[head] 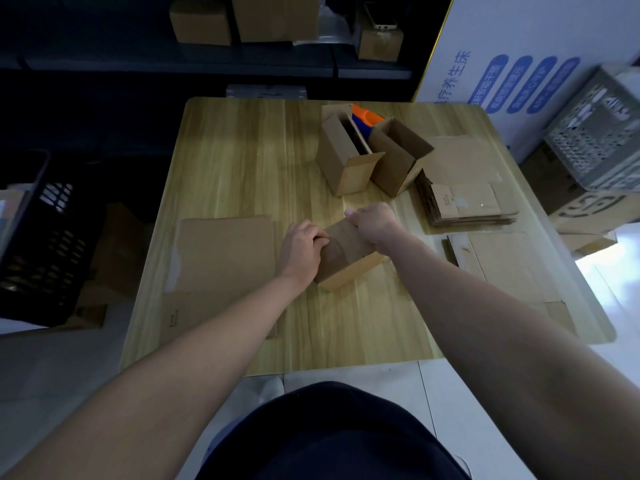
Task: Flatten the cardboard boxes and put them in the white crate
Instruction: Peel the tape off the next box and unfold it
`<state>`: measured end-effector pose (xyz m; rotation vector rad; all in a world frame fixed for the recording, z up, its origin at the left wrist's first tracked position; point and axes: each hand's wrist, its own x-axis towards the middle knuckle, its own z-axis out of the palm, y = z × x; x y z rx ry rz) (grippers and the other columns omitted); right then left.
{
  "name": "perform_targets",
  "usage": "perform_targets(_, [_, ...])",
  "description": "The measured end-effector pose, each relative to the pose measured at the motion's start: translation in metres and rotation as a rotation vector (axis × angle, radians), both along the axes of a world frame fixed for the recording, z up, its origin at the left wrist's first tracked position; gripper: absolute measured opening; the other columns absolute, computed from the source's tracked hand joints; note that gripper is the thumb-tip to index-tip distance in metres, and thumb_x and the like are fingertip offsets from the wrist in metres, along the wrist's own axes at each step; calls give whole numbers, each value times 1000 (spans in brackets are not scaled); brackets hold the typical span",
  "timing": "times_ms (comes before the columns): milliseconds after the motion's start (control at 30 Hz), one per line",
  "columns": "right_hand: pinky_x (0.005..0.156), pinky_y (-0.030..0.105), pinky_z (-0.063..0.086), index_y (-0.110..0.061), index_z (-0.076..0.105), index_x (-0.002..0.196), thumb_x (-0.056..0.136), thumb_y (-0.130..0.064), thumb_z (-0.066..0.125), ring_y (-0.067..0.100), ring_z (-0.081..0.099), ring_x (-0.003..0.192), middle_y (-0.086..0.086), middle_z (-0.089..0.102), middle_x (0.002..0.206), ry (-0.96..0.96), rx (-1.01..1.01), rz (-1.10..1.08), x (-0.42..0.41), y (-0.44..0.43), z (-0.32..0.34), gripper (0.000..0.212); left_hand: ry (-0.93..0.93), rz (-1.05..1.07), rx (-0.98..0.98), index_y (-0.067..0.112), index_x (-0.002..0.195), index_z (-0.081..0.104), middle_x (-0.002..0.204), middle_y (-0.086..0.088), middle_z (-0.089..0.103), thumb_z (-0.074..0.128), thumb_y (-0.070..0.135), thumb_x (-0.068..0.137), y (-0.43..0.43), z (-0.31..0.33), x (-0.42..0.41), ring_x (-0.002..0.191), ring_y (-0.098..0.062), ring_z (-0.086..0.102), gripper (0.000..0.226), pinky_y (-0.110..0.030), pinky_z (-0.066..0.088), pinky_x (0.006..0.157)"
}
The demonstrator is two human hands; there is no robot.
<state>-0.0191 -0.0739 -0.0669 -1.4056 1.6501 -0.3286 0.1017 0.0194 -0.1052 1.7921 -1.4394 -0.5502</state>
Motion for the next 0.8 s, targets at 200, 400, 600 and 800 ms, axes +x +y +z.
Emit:
perform_targets(200, [77,32,46,-2,62,115,92,-29,57,19,52,84,6,56,94,2,-9,0,0,0,-2,36,-34,56,29,5,83,68,88,-1,58,62,9,88,-3,-5,-1,91,-15,50,9,-12,27,73])
perform_targets(400, [81,34,47,0,62,117,92,-29,57,20,52,84,8,56,95,22,-19,-1,-1,-1,-4,38,-169,-8,57,4,84,66,92,-6,60,57,7,91,-9,1,1,98,-19,47,11,-19,32,78])
perform_targets(600, [80,32,46,-1,62,117,92,-30,56,20,51,85,7,56,95,35,-32,-3,-1,0,-4,38,-181,-74,84,9,90,61,98,-4,56,49,13,95,-5,5,2,100,-19,47,13,-30,41,86])
perform_targets(800, [80,31,44,-2,61,118,93,-31,55,20,50,86,4,55,86,30,-24,-24,-3,2,-8,39,-47,-22,-27,4,96,70,96,-5,62,60,11,89,5,-3,3,96,-18,51,14,-18,35,81])
